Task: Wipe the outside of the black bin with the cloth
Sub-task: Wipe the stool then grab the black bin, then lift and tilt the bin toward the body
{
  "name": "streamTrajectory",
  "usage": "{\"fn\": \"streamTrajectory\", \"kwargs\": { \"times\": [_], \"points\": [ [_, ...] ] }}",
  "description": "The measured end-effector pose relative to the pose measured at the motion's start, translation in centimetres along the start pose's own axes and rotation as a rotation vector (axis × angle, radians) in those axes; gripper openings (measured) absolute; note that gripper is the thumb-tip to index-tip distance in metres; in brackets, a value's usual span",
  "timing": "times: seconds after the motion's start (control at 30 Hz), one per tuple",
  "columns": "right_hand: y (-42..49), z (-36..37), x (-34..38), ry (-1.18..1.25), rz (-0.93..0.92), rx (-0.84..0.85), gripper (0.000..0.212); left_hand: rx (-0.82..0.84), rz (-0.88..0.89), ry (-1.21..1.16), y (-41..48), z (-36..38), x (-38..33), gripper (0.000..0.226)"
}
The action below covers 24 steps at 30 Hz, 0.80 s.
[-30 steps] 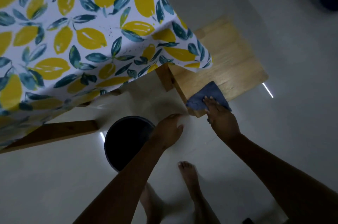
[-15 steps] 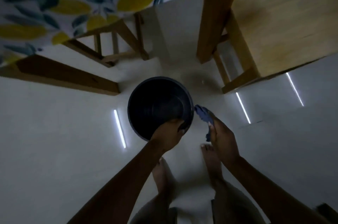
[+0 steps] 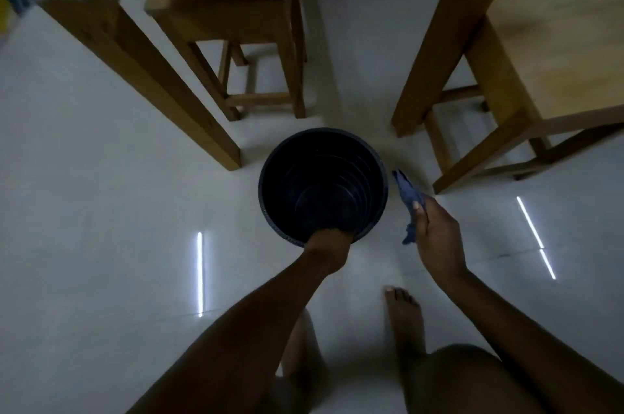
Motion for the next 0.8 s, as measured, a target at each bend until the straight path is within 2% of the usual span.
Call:
{"fn": "streamTrajectory", "kwargs": {
  "times": [0.1, 0.33, 0.4, 0.5, 0.6, 0.7, 0.77, 0.8],
  "points": [
    [-1.3, -1.0, 1.5, -0.022, -0.025, -0.031, 0.016, -0.138, 0.023, -0.045, -2.1, -3.3, 0.5, 0.036],
    [-0.4, -1.0, 2.0, -0.066, -0.076, -0.089, 0.019, -0.407, -0.016, -0.472, -2.8, -9.3, 5.4, 0.023],
    [0.5, -0.2, 2.1, -0.063, -0.093, -0.066, 0.019, -0.43, -0.032, -0.604, -2.3, -8.6, 6.7, 0.027],
    [1.9, 1.0, 1.6, -0.139, -0.156, -0.036, 0.024, -0.378, -0.093, -0.763, -0.9, -5.9, 8.4, 0.024],
    [2.7, 3.2, 0.6, -0.225, -0.195, 0.083, 0.035, -0.334, -0.131, -0.826, 0.4, -4.4, 9.1, 0.024],
    [2.2, 7.1, -2.2, -0.344, -0.201, 0.312, 0.046, -0.316, -0.114, -0.829, 1.8, -4.3, 8.9, 0.031],
    [1.2, 9.2, -4.5, -0.473, -0.236, 0.411, 0.053, -0.31, -0.093, -0.793, 2.2, -4.5, 8.2, 0.043],
    [0.8, 10.0, -5.9, -0.549, -0.279, 0.435, 0.057, -0.327, -0.08, -0.766, 2.3, -4.7, 8.0, 0.056]
  ]
}}
Point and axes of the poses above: each hand's wrist, its own y-axis towards the middle knuckle, its own z-axis out of the palm, x = y × z, the point moved 8 cm from there along y, towards the middle knuckle
